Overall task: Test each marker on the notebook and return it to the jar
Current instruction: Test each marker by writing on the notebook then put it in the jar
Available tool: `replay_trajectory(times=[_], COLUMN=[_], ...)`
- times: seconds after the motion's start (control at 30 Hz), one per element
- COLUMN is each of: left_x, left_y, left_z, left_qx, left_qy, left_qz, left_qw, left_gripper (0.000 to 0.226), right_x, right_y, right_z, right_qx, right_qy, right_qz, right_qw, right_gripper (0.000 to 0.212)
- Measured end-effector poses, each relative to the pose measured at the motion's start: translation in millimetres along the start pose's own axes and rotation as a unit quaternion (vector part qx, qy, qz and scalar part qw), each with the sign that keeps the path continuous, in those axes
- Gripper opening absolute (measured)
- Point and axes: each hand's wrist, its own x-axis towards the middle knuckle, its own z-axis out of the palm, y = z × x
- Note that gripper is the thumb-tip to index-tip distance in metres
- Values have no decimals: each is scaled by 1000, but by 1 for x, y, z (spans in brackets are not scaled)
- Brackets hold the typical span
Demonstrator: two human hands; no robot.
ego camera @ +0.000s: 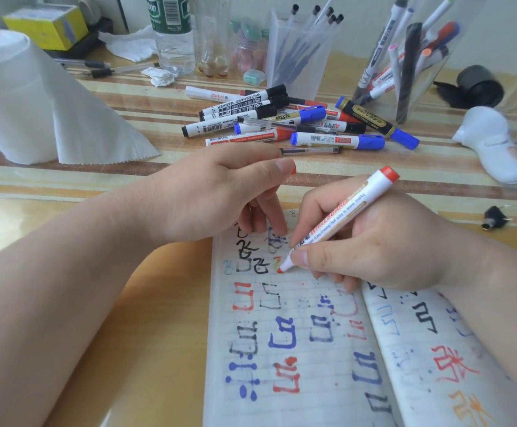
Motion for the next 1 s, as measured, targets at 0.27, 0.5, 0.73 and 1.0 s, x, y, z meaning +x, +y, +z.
replay_trajectory(times=[0.27,0.5,0.73,1.0], left_x=[1,1,2,2], left_y=[-3,-2,-3,-4], left_z=[-1,-1,1,0], left_qx=[12,10,8,-5], left_qy=[-10,-3,1,-9], left_qz=[6,5,3,13], left_qw=[1000,1000,1000,1000], left_gripper=[38,36,36,39], right_x=[2,1,4,2], right_y=[1,4,3,2], right_z=[-1,1,3,3], right_qx=[-15,18,-11,19], right_qy=[17,33,48,26], right_qz=[-3,-14,-16,0], right_qw=[1000,999,999,999], right_gripper=[14,12,14,14])
